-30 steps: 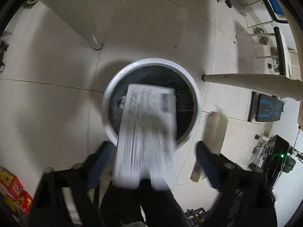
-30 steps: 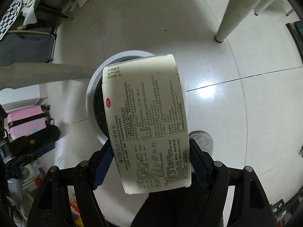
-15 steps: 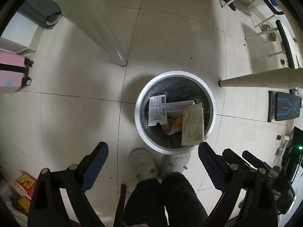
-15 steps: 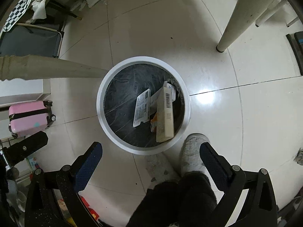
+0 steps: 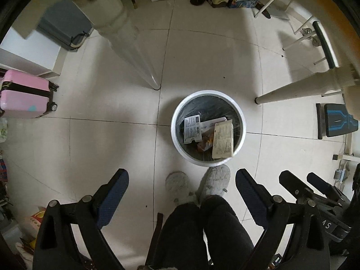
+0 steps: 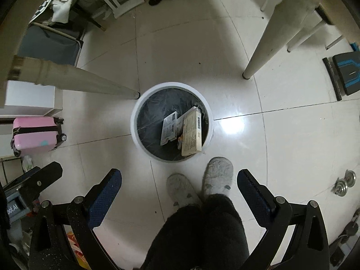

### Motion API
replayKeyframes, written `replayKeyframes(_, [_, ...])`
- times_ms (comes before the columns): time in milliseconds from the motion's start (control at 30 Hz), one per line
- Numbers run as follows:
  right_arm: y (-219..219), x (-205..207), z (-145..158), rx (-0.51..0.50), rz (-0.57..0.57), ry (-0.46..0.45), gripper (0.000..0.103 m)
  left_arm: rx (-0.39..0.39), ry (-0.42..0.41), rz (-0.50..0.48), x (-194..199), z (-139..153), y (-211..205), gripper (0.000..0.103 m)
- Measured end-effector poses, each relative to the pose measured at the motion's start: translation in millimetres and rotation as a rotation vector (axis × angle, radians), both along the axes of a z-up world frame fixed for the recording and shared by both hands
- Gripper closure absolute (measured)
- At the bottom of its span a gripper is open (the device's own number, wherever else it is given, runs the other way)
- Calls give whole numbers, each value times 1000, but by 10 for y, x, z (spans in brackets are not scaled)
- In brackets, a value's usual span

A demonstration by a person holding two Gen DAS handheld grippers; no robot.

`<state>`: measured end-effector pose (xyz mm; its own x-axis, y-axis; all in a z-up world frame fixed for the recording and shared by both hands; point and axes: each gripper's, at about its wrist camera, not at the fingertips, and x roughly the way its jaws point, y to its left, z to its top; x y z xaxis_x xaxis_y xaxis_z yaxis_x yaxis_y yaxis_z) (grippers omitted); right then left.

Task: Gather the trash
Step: 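Raise both tools back over the table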

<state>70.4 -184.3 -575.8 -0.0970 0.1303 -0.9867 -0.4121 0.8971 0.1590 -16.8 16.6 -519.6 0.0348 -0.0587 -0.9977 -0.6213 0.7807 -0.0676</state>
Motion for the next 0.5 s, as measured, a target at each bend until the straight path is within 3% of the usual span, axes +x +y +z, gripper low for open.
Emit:
replayKeyframes(333, [101, -267, 1168, 15, 58, -38, 0, 53, -49, -40, -200, 1035, -50, 6])
replayKeyframes(500, [108, -330, 1770, 47, 48, -58, 0, 76, -97, -14, -257, 1489, -9, 6])
